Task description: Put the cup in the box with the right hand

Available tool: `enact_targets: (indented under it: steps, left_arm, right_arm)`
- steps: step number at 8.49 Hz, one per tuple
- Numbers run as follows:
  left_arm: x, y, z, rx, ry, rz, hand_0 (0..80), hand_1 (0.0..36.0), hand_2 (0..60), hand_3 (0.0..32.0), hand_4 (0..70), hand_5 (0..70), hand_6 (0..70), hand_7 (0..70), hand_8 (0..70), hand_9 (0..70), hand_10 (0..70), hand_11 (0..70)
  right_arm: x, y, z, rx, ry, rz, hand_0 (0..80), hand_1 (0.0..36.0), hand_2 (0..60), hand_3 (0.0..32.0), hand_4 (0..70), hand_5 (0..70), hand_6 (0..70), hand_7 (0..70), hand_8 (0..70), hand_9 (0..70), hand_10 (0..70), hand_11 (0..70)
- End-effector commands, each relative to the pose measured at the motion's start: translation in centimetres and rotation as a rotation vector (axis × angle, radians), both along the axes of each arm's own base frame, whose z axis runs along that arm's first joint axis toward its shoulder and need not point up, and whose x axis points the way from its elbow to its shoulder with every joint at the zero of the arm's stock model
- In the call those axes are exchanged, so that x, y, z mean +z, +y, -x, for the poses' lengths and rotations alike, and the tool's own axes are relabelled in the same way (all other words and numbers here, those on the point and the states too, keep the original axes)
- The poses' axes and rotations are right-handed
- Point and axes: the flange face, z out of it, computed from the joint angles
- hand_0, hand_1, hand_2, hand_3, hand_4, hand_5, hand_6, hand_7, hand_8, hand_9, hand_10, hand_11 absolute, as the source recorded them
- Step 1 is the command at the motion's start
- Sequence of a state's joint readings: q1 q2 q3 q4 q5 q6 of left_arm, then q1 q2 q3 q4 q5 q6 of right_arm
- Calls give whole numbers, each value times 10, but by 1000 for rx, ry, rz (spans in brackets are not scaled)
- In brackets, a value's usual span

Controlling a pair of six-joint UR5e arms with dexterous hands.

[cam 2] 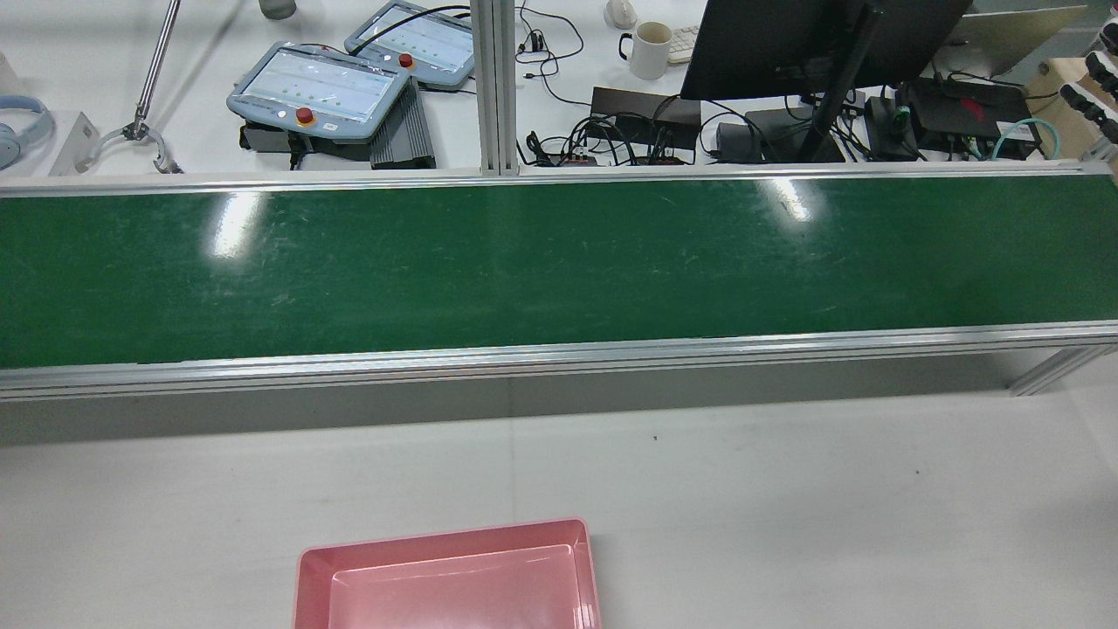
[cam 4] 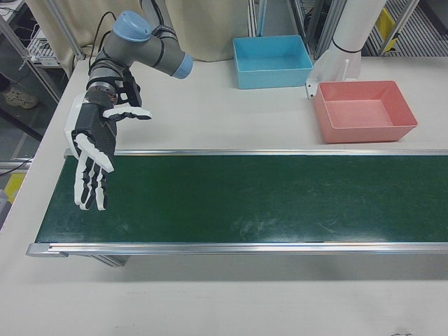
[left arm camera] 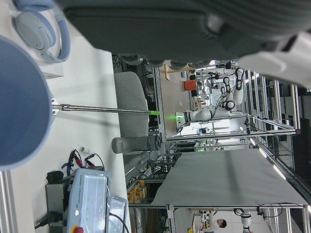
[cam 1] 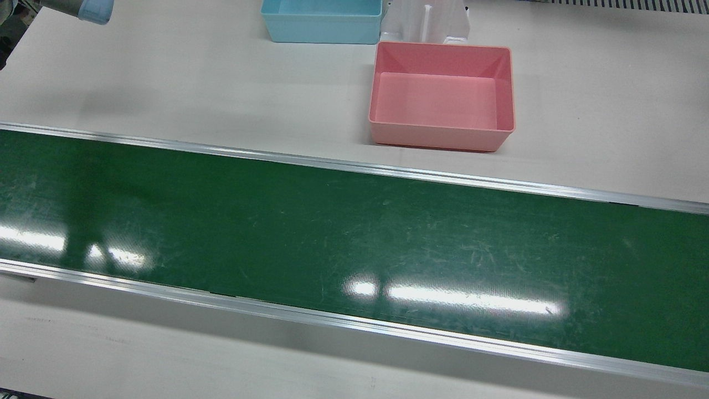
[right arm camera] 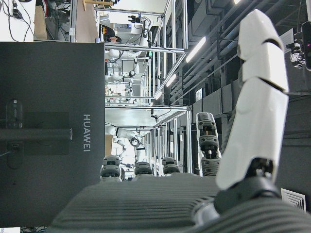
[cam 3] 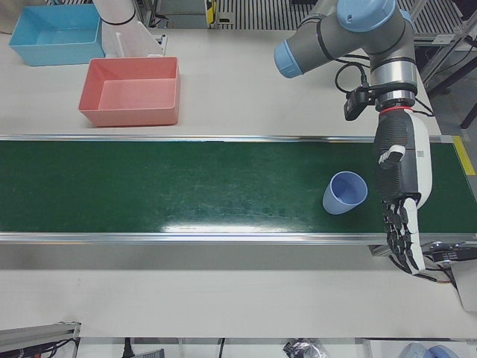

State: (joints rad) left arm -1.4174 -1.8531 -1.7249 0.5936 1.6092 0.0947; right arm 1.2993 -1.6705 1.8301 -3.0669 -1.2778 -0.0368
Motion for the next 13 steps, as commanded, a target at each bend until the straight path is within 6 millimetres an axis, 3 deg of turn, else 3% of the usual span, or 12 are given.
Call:
enact_targets:
  steps: [1,13]
  left_arm:
    - [0,0,0,0,0,-1,0,0,0,0,0,0,0,0,0,0,0,0]
    - [0,0,0,0,0,-1,0,0,0,0,0,0,0,0,0,0,0,0]
  right_arm:
    - [0,0,0,0,0,0,524,217,144,114,74,65,15,78,31,17,45,83]
    - [0,0,0,0,0,1,524,218,139,148,49,66,12,74,30,16,45,85]
